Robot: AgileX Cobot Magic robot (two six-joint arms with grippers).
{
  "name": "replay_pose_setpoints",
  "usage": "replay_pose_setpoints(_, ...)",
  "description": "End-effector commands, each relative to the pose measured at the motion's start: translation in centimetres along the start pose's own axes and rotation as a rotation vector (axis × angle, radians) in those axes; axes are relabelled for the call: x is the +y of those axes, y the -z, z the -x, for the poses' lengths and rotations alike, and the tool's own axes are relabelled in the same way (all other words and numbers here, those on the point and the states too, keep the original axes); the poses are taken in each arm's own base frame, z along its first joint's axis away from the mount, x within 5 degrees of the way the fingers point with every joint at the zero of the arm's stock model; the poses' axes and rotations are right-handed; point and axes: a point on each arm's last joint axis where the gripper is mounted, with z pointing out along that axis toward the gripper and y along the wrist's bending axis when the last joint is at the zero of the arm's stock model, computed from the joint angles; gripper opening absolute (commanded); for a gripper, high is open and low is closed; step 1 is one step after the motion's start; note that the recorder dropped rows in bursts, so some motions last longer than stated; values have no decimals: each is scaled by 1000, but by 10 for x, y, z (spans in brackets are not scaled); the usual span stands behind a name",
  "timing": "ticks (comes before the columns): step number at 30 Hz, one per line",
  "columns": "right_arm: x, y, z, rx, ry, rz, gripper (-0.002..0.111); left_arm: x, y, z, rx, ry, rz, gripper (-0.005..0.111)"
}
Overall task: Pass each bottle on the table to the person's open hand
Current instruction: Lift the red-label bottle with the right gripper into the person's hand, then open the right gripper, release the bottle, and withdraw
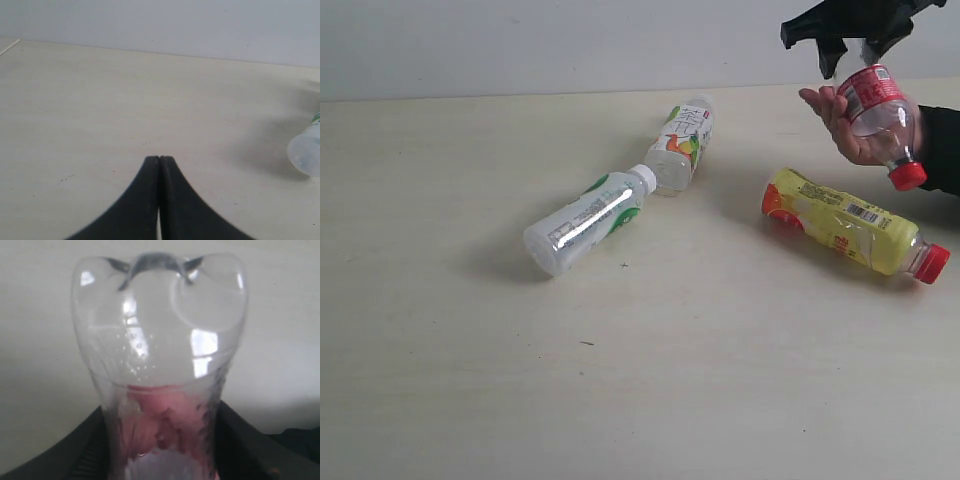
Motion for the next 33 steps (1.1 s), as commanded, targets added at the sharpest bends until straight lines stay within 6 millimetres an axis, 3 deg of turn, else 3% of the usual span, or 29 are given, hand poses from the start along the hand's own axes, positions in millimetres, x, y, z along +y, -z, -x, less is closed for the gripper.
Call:
replay_pose_setpoints(1, -3, 2, 1, -11, -8, -6, 72, 0, 0, 0, -9, -1, -2, 0)
replay_pose_setpoints(3, -3, 2, 1, -11, -8, -6, 81, 0, 0, 0, -9, -1, -2, 0)
replay_pose_setpoints(7, -3, 2, 1, -11, -8, -6, 88, 0, 0, 0, -9, -1, -2, 0)
replay_pose_setpoints(21, -6, 3, 2, -16, 8, -46, 89, 0, 0, 0, -9, -1, -2, 0)
replay_pose_setpoints(25, -8, 13, 2, -35, 3, -47, 89, 0, 0, 0, -9, -1, -2, 0)
replay_pose_setpoints(33, -13, 55, 2, -116, 11, -14, 89, 0, 0, 0, -9, -1, -2, 0)
